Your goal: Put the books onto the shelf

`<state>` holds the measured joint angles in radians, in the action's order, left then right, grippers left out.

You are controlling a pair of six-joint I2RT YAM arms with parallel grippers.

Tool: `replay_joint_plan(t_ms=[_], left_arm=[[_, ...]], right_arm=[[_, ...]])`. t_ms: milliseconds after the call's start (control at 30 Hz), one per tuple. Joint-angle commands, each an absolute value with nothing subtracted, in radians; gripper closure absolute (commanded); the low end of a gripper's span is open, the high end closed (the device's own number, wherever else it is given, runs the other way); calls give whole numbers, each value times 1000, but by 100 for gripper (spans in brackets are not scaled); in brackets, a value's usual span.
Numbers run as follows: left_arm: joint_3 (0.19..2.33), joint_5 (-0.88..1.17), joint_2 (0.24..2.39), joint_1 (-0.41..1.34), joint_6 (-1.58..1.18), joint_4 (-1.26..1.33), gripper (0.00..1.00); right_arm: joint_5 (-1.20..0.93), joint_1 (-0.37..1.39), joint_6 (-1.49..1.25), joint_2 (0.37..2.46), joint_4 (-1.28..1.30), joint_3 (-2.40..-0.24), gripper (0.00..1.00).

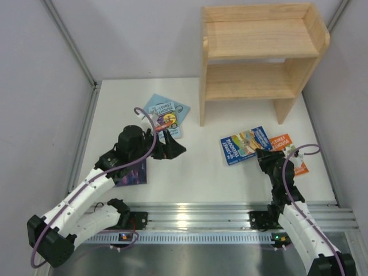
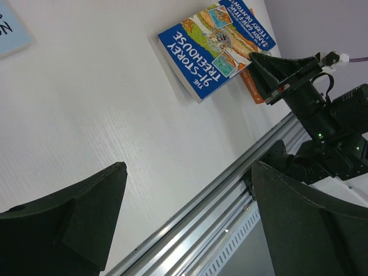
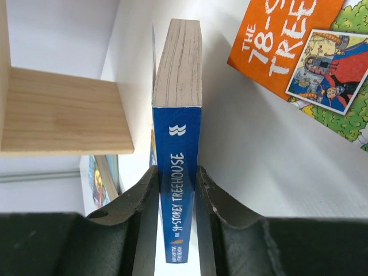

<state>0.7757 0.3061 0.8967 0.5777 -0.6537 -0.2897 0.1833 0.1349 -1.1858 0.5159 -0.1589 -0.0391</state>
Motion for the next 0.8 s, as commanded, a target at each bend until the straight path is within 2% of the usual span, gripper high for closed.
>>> replay_joint_plan(t_ms=[0,200,567,767], left_arm=[[784,295,876,580,-649,-248,5],[795,282,874,580,-644,-267,5],[793,252,854,580,-629,-304,5],[827,238,835,580,-620,-339,4]], right_arm=[[130,121,-1100,448,-71,-43,100],[65,121,-1023,425,110,-239,100],[-64,121,-1000,351,256,-472,100],[-120,123,-1023,373,308,-675,100]])
